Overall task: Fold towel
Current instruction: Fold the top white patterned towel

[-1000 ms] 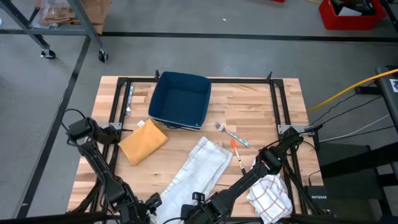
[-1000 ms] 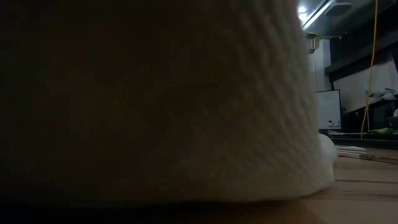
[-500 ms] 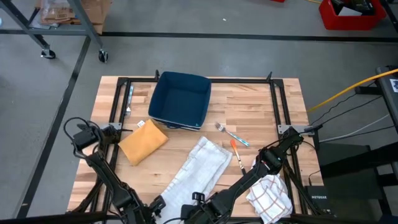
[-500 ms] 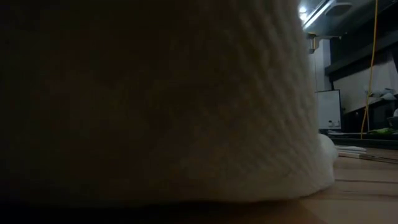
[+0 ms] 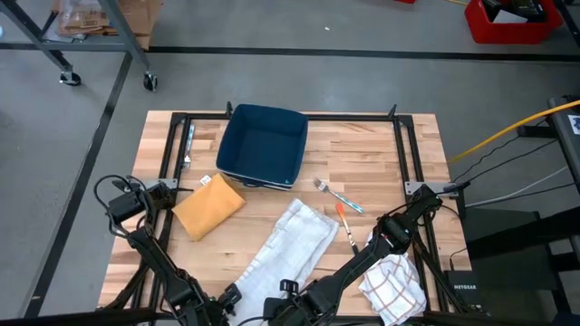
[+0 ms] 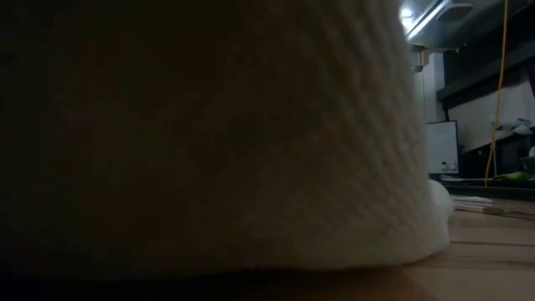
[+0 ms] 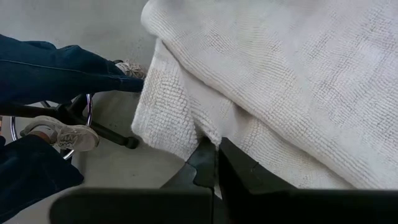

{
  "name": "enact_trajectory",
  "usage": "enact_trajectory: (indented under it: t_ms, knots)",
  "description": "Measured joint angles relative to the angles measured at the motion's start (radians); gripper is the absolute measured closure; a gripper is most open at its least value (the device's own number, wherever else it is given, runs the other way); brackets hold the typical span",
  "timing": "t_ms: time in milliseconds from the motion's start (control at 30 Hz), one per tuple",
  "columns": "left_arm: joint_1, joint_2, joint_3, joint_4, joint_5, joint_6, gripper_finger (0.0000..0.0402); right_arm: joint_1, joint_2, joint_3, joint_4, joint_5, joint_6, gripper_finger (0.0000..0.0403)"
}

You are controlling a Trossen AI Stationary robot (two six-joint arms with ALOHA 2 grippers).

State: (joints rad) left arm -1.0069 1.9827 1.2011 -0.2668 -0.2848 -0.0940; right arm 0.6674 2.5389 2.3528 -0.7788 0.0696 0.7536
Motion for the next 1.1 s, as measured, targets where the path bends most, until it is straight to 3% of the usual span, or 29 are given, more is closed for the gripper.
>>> enact_trajectory:
  t_ms: [300,767,1100]
  knots:
    - [-0.006,-0.034,-0.003,-0.025,-0.009,-0.012,0.039,0.0,0.0,0.0,0.024,-0.015,0.0,0.0396]
    - [0.027,-0.164,0.025,-0.074,-0.006,-0.004,0.0397,0.027,-0.031,0.002,0.018,-0.027,0.136,0.04]
    - [0.104,-0.258,0.026,-0.117,-0.003,-0.063,0.0398,0.047,-0.055,0.003,0.003,-0.01,0.427,0.04]
